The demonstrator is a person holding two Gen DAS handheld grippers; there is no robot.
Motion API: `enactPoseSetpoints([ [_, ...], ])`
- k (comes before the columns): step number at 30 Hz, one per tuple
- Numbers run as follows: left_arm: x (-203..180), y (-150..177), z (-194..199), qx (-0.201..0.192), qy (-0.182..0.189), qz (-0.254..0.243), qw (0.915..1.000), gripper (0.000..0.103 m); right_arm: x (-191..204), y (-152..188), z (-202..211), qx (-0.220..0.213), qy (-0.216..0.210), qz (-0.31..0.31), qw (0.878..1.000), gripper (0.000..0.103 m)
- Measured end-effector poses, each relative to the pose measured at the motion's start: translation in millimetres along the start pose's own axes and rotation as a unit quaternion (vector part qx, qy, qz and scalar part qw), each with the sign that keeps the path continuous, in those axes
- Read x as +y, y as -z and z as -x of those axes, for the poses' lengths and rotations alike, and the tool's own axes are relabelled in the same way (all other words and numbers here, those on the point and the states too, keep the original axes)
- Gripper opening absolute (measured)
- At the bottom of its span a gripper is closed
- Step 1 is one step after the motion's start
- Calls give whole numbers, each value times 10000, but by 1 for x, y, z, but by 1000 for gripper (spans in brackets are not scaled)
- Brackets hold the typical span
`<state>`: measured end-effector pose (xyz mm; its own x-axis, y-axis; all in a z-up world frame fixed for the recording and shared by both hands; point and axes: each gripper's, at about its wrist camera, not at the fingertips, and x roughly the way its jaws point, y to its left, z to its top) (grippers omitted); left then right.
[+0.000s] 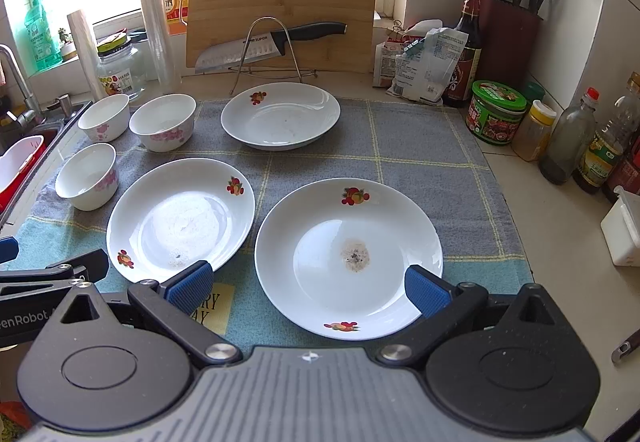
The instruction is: Organize plates and bowls
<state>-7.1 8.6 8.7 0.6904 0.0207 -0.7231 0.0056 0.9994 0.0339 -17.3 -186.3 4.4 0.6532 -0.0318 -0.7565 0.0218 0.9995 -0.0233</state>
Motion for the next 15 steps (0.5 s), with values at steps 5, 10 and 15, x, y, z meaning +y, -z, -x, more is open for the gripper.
enactPoseSetpoints([
  [5,0,0,0,7,-5,-4,10000,102,0,2,2,-26,26,-1,10000,103],
  [10,-1,-1,2,-4,18,-6,10000,102,1,2,4,-40,49,-15,10000,103],
  [15,0,0,2,-3,60,-12,10000,102,2,3,6,-50,90,-17,9999,103],
])
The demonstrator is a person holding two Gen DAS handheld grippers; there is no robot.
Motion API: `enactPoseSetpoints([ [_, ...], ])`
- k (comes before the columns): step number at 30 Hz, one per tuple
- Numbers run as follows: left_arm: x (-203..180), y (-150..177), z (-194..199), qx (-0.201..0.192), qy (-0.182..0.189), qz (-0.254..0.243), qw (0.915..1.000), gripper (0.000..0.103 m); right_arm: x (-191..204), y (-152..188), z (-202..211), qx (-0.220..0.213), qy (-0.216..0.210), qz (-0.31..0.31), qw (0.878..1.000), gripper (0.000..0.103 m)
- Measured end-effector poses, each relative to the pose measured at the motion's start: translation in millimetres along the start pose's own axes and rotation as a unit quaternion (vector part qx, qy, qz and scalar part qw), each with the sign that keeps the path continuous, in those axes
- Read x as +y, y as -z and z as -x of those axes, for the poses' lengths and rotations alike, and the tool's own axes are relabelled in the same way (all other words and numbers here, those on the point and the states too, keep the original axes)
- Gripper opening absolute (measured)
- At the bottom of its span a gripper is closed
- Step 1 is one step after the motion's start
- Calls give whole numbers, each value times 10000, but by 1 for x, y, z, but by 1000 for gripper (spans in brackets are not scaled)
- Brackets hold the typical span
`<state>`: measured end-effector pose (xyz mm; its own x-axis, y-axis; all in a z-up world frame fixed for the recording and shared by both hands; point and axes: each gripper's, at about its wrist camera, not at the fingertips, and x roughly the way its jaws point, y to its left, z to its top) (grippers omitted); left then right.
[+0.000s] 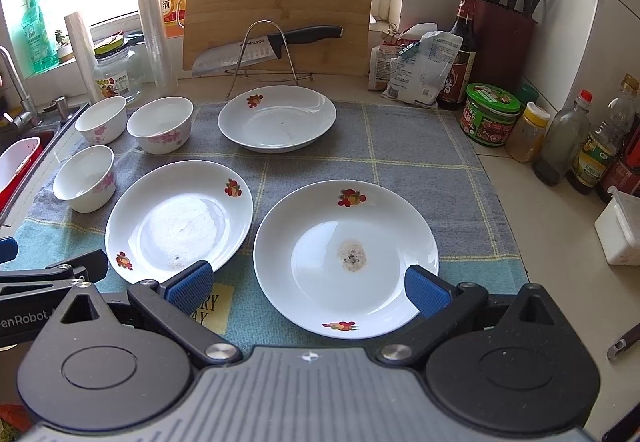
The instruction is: Organize plates and bowls
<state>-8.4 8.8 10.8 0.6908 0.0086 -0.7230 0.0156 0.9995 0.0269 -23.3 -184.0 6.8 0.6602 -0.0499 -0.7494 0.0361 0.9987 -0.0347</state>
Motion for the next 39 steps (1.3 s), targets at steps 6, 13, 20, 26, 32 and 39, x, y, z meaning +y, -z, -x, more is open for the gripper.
enactPoseSetpoints([
  [6,2,0,0,-13,29,-4,10000,102,3,0,2,-2,33,-10,10000,103],
  [13,8,0,-1,-39,100,-17,9999,102,8,0,4,-22,105,-2,9999,103],
  [20,16,-2,-1,-193,219,-137,9995,102,16,1,8,-97,198,-34,9998,103],
  [26,29,0,-4,-314,632,-156,9974,102,19,1,12,-197,223,-28,9996,103],
  [32,31,4,-11,-442,1010,-223,9937,102,10,1,19,-421,131,-120,9990,103],
  [39,11,12,-23,-377,1446,-600,9870,102,-18,-2,20,-639,134,-97,9978,103],
])
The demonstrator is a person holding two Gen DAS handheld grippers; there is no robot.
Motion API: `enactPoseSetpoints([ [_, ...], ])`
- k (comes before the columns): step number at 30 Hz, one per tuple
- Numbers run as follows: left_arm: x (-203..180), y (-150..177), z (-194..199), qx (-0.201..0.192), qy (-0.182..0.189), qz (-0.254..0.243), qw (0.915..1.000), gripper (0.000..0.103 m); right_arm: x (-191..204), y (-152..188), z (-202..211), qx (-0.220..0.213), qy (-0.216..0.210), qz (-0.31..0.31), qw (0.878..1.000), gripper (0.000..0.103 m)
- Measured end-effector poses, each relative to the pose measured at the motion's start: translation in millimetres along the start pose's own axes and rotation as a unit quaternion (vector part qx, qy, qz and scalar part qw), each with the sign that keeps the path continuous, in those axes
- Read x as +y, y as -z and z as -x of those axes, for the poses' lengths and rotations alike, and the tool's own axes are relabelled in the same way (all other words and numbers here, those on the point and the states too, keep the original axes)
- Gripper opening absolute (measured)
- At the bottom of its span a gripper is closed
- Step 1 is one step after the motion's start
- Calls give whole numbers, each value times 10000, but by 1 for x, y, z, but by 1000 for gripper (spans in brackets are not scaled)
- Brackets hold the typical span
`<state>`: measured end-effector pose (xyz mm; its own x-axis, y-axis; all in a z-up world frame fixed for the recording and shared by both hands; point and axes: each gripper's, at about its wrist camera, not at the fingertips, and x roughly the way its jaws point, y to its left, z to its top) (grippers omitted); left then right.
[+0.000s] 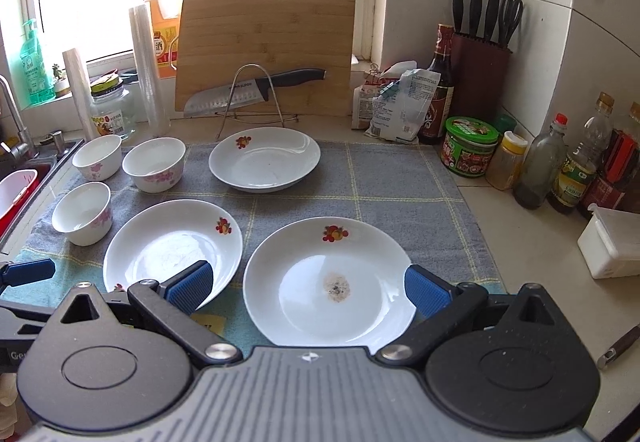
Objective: Organize plates and bowls
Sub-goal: 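Reach the right tool to the stained white plate and grip its rim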
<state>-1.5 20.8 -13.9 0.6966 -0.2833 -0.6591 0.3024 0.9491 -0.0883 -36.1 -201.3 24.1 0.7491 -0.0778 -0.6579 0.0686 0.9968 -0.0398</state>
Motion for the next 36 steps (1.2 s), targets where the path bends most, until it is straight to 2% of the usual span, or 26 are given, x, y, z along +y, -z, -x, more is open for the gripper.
enactPoseSetpoints([
  [6,-36,16,-24,119,363,-521,9979,102,-34,0,-21,-37,-61,-26,10000,103],
  [12,-66,33,-56,312,694,-627,9951,102,-64,3,-53,130,-132,-69,9998,103],
  [20,-100,46,-89,485,807,-952,9910,102,-92,10,-88,383,-307,-254,9985,103],
  [27,-113,47,-114,548,679,-1058,9905,102,-106,13,-112,618,-597,-285,9959,103],
  [36,-120,44,-129,273,717,-1283,9888,103,-110,4,-141,764,-1189,-16,9900,103],
])
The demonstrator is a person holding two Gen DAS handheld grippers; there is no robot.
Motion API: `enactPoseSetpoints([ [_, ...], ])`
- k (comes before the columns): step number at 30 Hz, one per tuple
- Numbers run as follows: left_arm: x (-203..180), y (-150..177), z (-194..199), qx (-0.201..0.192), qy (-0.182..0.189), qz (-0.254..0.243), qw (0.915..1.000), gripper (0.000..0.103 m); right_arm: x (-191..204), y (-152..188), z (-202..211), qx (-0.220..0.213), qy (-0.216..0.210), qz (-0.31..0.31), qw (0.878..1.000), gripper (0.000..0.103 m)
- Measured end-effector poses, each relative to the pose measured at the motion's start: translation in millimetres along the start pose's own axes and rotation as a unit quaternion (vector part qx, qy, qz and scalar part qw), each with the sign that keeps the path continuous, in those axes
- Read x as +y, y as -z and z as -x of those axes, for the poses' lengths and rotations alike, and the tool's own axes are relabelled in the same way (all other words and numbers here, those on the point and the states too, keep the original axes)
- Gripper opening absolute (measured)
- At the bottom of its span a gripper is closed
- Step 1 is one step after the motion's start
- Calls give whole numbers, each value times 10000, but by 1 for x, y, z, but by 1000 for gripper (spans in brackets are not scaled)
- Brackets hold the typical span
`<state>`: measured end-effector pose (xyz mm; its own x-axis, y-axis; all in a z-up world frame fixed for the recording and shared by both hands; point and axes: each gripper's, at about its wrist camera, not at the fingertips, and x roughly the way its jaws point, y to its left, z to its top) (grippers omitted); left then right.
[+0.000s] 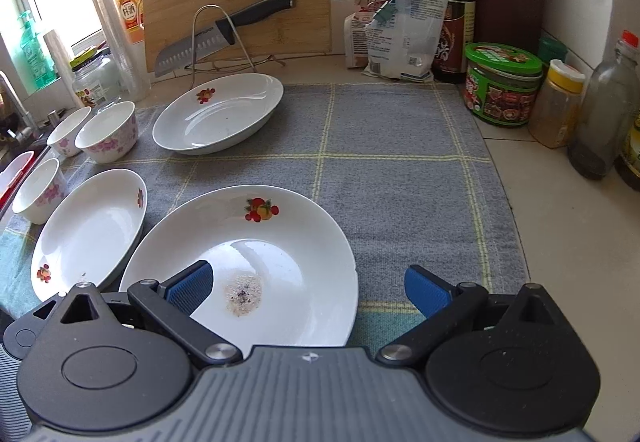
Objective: Organize plates and bowls
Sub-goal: 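Reach the right tool to the stained white plate and grip its rim, then lift the stained plate with the right tool and set it down on the mat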
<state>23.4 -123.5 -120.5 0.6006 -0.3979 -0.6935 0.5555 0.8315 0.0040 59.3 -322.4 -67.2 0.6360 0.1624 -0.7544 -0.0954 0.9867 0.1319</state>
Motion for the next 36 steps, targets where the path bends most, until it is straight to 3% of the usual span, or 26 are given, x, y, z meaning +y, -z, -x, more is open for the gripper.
enactPoseSetpoints([
  [10,2,2,-1,-148,64,-79,9998,103,-11,-27,-40,324,-971,475,9936,103],
  [19,5,0,0,-156,230,-263,9993,103,-20,-45,-63,828,-1995,811,9730,100],
  [28,4,-5,-2,-97,263,-492,9984,103,-30,-54,-84,1188,-2338,757,9620,83],
  [36,8,-9,-7,14,355,-508,9981,102,-34,-54,-87,1242,-2449,735,9587,81],
])
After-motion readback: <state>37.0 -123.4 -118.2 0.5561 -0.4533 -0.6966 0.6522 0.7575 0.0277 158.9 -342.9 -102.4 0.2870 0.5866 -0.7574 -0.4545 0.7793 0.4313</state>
